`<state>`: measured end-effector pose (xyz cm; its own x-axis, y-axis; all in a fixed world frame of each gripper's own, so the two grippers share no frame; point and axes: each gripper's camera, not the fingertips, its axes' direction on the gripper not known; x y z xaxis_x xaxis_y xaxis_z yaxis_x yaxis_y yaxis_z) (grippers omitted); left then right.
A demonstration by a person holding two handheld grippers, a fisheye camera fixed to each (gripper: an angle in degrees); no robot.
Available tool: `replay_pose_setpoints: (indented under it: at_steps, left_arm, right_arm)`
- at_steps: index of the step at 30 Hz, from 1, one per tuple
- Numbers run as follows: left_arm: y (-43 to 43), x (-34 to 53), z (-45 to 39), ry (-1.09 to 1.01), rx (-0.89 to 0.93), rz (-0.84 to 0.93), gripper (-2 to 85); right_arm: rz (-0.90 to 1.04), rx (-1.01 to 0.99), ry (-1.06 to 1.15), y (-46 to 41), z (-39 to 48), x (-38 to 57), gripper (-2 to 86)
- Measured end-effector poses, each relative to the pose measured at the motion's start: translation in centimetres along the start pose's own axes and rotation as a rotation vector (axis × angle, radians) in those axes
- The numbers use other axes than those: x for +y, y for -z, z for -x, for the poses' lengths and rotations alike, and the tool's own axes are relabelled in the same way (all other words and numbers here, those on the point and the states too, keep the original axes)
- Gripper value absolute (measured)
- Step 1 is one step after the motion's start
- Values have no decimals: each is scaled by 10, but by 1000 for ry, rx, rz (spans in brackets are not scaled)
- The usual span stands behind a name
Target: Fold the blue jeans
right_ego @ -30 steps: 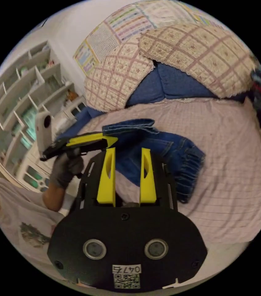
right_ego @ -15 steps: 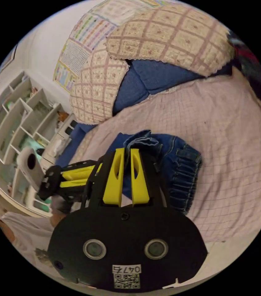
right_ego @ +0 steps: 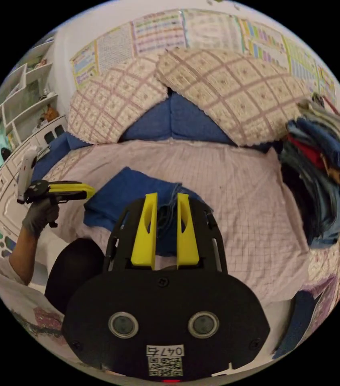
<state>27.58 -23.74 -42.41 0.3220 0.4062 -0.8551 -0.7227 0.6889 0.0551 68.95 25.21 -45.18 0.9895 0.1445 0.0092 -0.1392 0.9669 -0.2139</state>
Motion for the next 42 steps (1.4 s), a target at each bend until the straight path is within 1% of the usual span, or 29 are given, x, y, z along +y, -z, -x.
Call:
replay_pose_setpoints:
  at_steps: [2,5,6,7,9,11,12,13,15,16,18,21,23,26,28,30,33,34,39,42]
  left_arm:
    - [-3,-9,2,-17,-27,14,4]
    - [-28,-15,11,-22,-47,102,3]
    - [-40,-11,18,-9,-35,135,4]
    - [-50,-6,25,8,1,153,5]
    - [-51,3,33,28,25,133,9]
    - [-43,6,38,37,22,120,16]
    - [-31,8,43,58,13,97,26]
    - [-16,12,50,81,22,47,41]
    - [4,21,68,144,50,-22,55]
    - [10,28,83,194,77,-38,65]
    - [5,38,103,246,142,-15,79]
    - [-16,53,121,298,222,55,101]
    - [-23,59,123,302,243,77,108]
    - [-27,67,121,292,248,94,107]
    - [-26,71,120,290,229,104,99]
    - [-26,75,119,285,210,109,92]
    - [-21,82,114,258,175,101,76]
    - [-17,85,110,243,159,91,61]
    - [6,90,88,158,79,43,2]
    - [34,95,73,105,45,-43,-6]
  right_arm:
    - [54,-22,73,-10,14,-9,39]
    - [215,76,114,-45,14,-2,37]
    - [233,96,104,-54,6,8,33]
    - [215,72,92,-54,1,13,32]
    - [158,-8,30,-38,-17,21,30]
    - [119,-48,-36,-13,-29,20,34]
    - [14,-106,-91,14,-40,25,38]
    - [-35,-133,-126,27,-47,28,40]
    - [-129,-173,-282,65,-78,52,52]
    - [-138,-180,-328,71,-86,60,57]
    - [-134,-238,-507,81,-111,98,79]
    - [-77,-264,-611,72,-120,131,102]
    - [-76,-279,-625,66,-124,135,108]
    - [-97,-280,-590,65,-133,124,109]
    - [-46,-295,-549,58,-136,111,99]
    - [33,-377,-497,46,-135,96,64]
    - [40,-390,-448,48,-123,81,24]
    - [40,-372,-429,51,-119,78,21]
    - [21,-161,-193,81,-67,56,9]
    - [-45,-127,-140,106,-46,56,8]
